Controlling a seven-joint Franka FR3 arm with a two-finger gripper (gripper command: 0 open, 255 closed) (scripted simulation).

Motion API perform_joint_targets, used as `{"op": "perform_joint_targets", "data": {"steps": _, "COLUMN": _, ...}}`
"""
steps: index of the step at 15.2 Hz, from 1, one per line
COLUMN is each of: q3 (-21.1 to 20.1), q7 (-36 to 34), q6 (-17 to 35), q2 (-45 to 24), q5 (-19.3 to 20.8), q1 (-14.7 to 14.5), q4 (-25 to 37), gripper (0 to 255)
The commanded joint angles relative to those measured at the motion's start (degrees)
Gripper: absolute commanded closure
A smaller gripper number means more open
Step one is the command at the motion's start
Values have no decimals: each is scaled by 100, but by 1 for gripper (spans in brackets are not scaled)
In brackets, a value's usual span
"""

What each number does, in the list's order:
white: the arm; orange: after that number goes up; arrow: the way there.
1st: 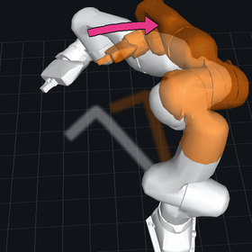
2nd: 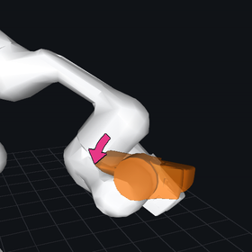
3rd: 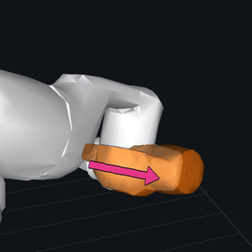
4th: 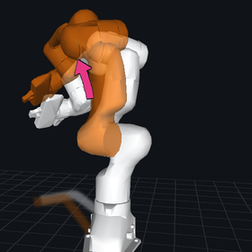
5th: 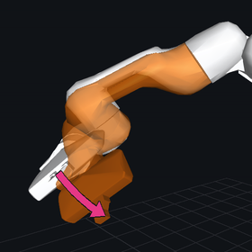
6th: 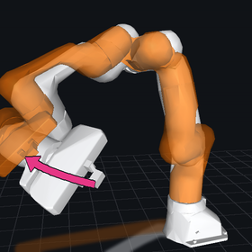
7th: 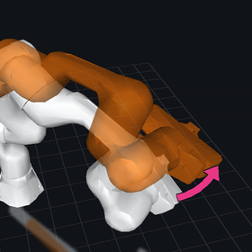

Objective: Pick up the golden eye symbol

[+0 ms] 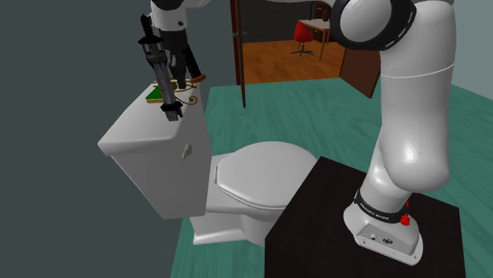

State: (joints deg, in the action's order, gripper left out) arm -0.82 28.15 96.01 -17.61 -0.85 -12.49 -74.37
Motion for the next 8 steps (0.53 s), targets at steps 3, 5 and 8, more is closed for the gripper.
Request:
{"op": "perform_joint_targets", "data": {"steps": 3, "q3": -5, "q7": -18, "q6": -367, "q2": -111, "q5": 4, "q1": -10, "q4": 476, "gripper": 255}}
{"op": "perform_joint_targets", "data": {"steps": 5, "q3": -5, "q7": -22, "q6": -560, "q2": -183, "q5": 5, "q1": -11, "q4": 740, "gripper": 255}}
{"op": "perform_joint_targets", "data": {"steps": 8, "q3": -5, "q7": -26, "q6": -779, "q2": -275, "q5": 7, "q1": -12, "q4": 1051, "gripper": 255}}
